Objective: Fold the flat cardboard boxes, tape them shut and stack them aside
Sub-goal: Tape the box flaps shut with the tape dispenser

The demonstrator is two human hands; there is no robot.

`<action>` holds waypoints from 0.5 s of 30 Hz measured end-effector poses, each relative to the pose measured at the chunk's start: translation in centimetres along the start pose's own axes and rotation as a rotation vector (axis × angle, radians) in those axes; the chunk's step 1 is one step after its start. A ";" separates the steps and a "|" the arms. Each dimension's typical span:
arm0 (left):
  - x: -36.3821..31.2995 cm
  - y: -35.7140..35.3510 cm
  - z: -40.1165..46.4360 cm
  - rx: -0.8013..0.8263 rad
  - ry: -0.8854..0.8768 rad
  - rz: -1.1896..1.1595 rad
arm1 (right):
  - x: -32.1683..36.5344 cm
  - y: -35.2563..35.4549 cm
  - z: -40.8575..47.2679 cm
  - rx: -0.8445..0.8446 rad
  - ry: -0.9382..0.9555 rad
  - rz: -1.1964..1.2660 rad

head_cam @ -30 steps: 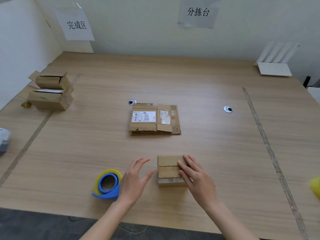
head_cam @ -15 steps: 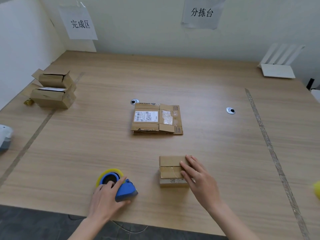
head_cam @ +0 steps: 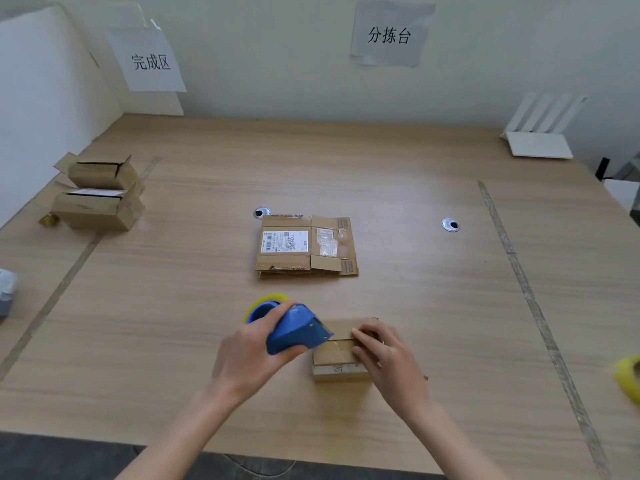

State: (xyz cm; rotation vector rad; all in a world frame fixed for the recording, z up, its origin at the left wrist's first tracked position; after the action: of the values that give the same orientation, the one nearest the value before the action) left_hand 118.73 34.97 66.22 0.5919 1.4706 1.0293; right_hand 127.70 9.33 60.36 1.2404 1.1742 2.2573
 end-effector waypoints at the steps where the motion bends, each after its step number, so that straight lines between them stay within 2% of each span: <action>1: -1.2 -0.3 0.4 0.019 -0.036 0.008 | 0.1 0.0 0.0 -0.003 -0.015 0.011; 6: -2.8 -2.4 0.6 0.148 -0.134 0.084 | 0.6 0.5 0.0 0.010 -0.174 0.173; 8: -2.7 -3.0 0.5 0.138 -0.135 0.067 | 0.6 0.7 0.2 0.011 -0.232 0.242; 15: -2.3 -3.3 0.6 0.117 -0.194 0.099 | 0.8 2.5 1.5 0.057 -0.235 0.454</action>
State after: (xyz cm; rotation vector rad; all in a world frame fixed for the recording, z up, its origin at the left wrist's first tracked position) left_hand 120.34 31.58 64.67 0.8319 1.3468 0.9378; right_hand 128.71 9.08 63.17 1.8959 0.9484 2.2957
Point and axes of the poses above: each hand's wrist, its own z-axis towards the middle knuckle, its own y-axis out of the back of the hand, x = y × z, the point moved 1 cm from there along z, towards the middle knuckle, and after that the axes turned 1 degree about -x, right-handed, at the moved point
